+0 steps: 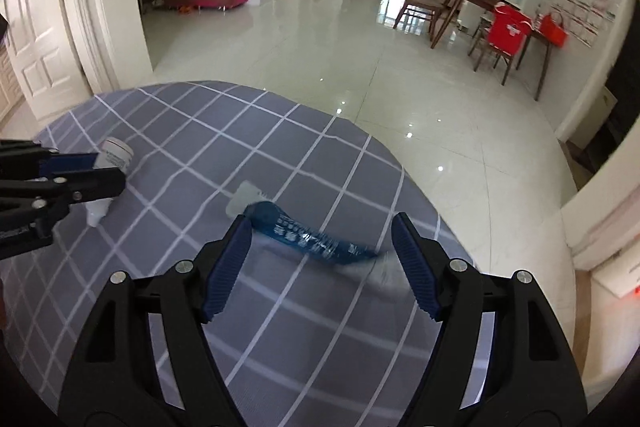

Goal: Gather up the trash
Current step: 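Grasp the blue-white tube with the right gripper while the left grasps the white bottle, then carry the tube and bottle over the blue bucket and open both grippers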

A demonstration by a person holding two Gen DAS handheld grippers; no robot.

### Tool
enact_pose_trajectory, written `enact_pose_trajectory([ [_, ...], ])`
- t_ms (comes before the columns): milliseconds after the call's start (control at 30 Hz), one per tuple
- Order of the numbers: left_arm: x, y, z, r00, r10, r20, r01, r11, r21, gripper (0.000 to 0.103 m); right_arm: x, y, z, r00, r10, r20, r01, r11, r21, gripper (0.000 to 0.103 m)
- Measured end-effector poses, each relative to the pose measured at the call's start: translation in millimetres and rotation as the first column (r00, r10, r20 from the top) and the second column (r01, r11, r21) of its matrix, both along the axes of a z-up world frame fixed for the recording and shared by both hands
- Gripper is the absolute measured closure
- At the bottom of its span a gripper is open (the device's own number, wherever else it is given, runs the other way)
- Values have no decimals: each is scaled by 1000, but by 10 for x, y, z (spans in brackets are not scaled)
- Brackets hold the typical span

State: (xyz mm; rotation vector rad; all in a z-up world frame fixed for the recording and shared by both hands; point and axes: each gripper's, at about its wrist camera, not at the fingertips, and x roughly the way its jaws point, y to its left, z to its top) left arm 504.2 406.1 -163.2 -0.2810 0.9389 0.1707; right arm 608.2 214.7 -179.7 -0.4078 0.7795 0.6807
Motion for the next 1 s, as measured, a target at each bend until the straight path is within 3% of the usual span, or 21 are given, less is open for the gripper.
enact_pose_trajectory([
  [33,14,-11,-10,1000,-5,0,5,1000,1,77,66,22,-44,999,7,-31,-7,1000,2,32],
  [100,41,-56,-27,1000,-16,-1,16,1000,-3,77,163,-10,-79,996,18,-92,-14,999,42,46],
  [167,59,-102,-37,1000,-29,-3,29,1000,-6,77,180,-74,-69,996,1,-91,4,998,56,80],
  [233,64,-157,-32,999,-43,-3,43,999,0,77,169,-135,-82,996,-8,-94,14,998,65,93],
  [500,-73,-550,181,995,-95,23,95,995,25,77,-265,-581,-16,989,-25,-143,49,985,165,95],
  [633,-288,-911,371,989,-141,52,138,988,66,77,-636,-1050,133,989,-34,-142,68,968,240,95],
  [1000,-970,-2417,797,929,-340,145,321,937,140,77,-1638,-2614,416,978,-167,-129,206,884,420,95],
])
